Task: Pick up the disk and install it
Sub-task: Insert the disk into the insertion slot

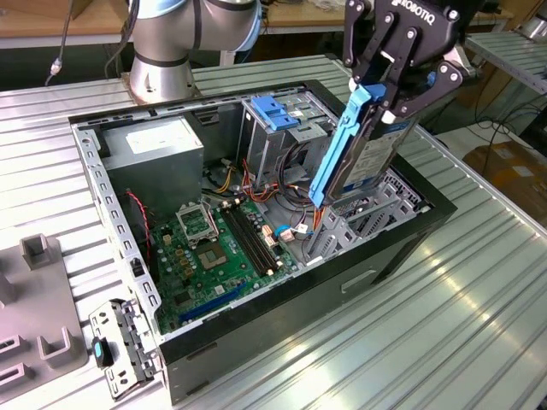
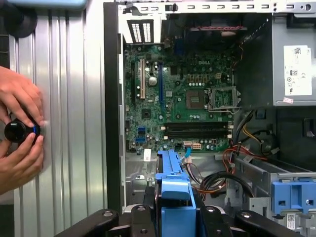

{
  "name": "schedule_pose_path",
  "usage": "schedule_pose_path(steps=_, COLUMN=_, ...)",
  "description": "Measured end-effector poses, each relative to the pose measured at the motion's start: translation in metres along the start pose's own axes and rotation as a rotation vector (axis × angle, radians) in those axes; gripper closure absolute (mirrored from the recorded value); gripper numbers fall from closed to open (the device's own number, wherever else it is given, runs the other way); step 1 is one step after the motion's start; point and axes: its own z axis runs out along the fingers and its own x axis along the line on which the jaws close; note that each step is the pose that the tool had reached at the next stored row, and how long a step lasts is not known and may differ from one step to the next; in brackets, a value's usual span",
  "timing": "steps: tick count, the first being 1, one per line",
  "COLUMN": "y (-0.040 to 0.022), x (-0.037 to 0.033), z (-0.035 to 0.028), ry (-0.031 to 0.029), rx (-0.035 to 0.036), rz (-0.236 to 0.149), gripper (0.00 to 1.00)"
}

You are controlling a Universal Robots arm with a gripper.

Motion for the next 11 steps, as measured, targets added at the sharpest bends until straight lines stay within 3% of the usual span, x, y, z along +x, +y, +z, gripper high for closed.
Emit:
schedule_pose_path(steps=3, y=-0.0082, x=0.0027, z=0.0017, ry=0.0, rx=0.0, rz=0.0, gripper=0.63)
schedule_pose_path(steps=7, y=-0.0244, x=0.0055, z=0.0054, ry=-0.0001, rx=0.0, rz=0.0, gripper=0.63)
schedule_pose_path(steps=11, y=-0.0322, x=0.0076, z=0.0098, ry=0.0001, rx=0.0, rz=0.0, gripper=0.63)
